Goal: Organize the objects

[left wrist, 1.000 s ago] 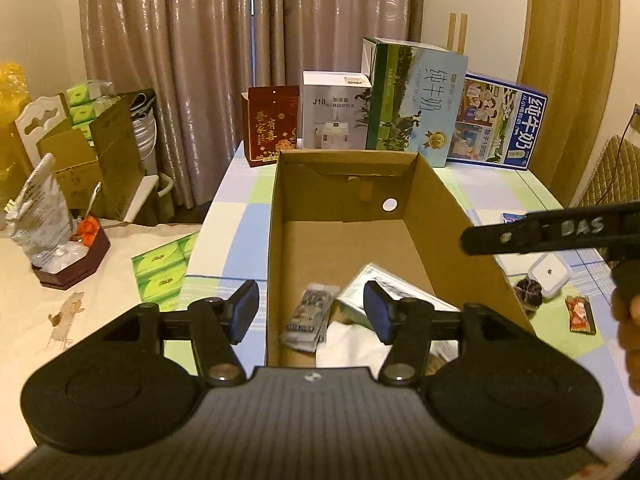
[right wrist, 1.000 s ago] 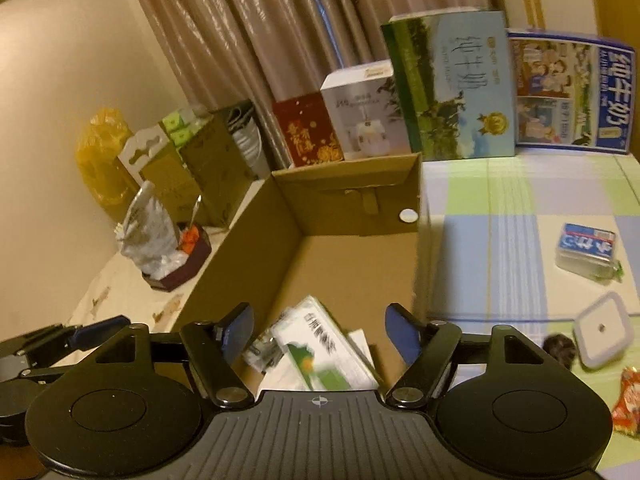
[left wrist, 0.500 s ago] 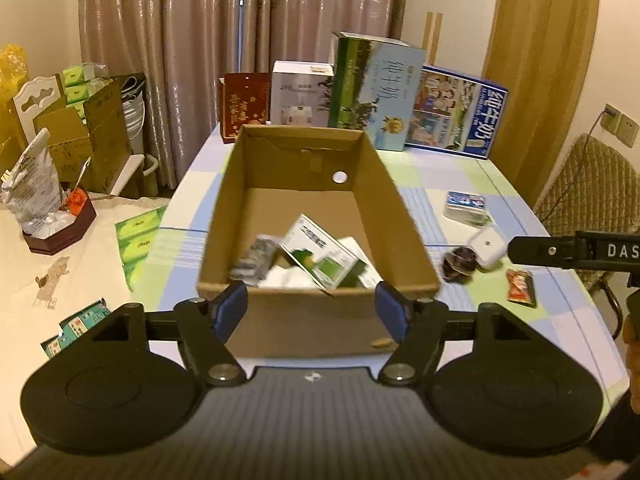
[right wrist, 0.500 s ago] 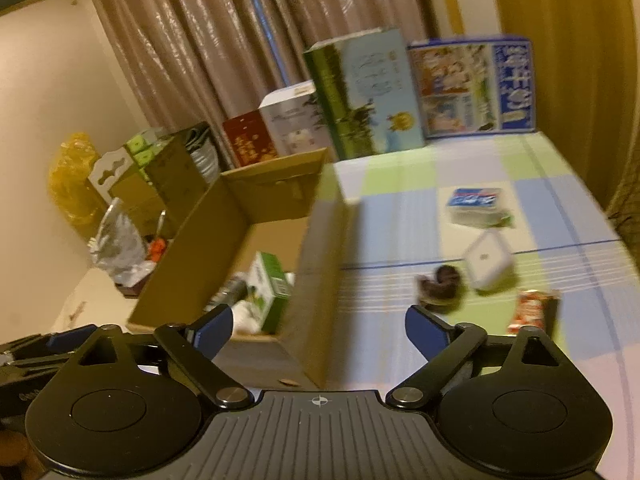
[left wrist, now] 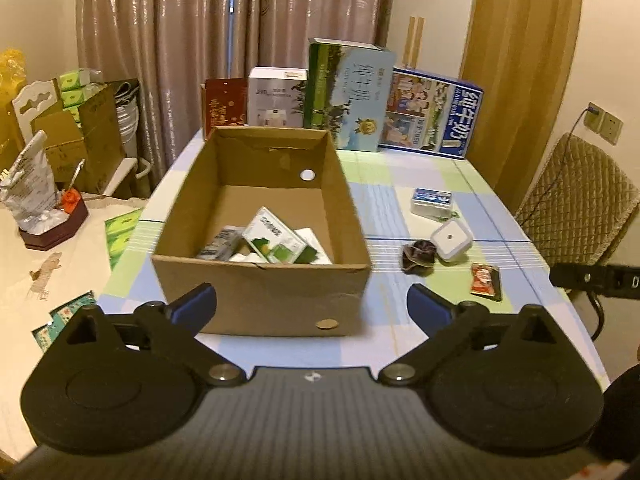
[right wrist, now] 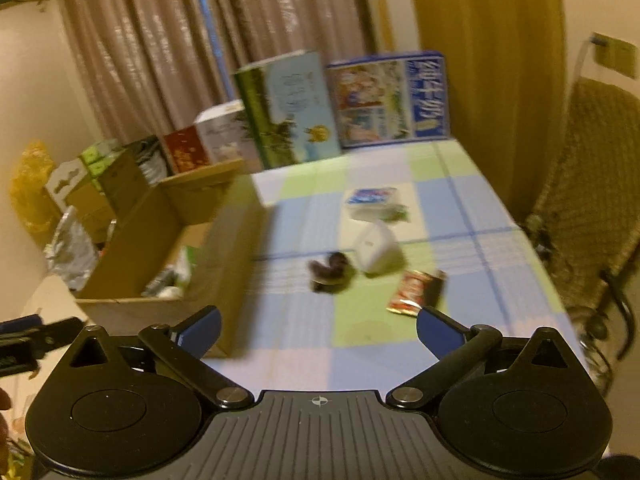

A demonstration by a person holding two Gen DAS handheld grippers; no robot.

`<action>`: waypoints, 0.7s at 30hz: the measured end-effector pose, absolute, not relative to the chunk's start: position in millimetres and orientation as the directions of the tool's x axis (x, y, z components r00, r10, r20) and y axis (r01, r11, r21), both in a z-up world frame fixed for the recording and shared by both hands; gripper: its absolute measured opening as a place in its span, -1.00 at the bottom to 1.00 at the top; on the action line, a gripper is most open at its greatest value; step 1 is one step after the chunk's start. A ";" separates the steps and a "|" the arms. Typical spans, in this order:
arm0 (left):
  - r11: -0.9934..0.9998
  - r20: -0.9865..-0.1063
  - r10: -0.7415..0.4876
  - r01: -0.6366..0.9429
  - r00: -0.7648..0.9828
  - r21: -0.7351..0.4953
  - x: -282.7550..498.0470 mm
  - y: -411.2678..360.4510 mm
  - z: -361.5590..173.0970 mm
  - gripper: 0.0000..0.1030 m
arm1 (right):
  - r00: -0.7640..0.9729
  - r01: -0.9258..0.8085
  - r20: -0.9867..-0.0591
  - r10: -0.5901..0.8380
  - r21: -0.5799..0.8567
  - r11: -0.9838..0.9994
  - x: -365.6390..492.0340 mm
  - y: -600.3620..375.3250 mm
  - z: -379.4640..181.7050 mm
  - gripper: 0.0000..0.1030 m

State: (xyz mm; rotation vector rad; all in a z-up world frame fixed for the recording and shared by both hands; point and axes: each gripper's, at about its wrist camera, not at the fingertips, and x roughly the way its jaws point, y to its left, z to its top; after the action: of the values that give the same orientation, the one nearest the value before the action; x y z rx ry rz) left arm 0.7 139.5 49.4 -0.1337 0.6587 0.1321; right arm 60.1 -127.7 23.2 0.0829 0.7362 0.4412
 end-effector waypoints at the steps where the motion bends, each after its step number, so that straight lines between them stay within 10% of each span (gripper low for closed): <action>1: 0.984 -0.617 0.075 -0.159 0.784 -0.082 0.6 136.1 47.9 0.98 | 0.657 -0.343 -0.636 0.405 0.226 0.912 59.1 -135.0 20.6 0.96; 21: 0.996 -0.650 -0.050 -0.011 0.758 -0.089 24.9 64.4 25.0 0.98 | 0.688 -0.194 -0.658 0.305 0.239 0.952 59.2 -201.9 -3.4 0.96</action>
State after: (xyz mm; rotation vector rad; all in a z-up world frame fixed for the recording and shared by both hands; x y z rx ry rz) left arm 24.9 64.4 25.0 -0.0895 0.7102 -0.0213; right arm 59.2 -201.9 -3.4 0.1545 0.7627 0.2806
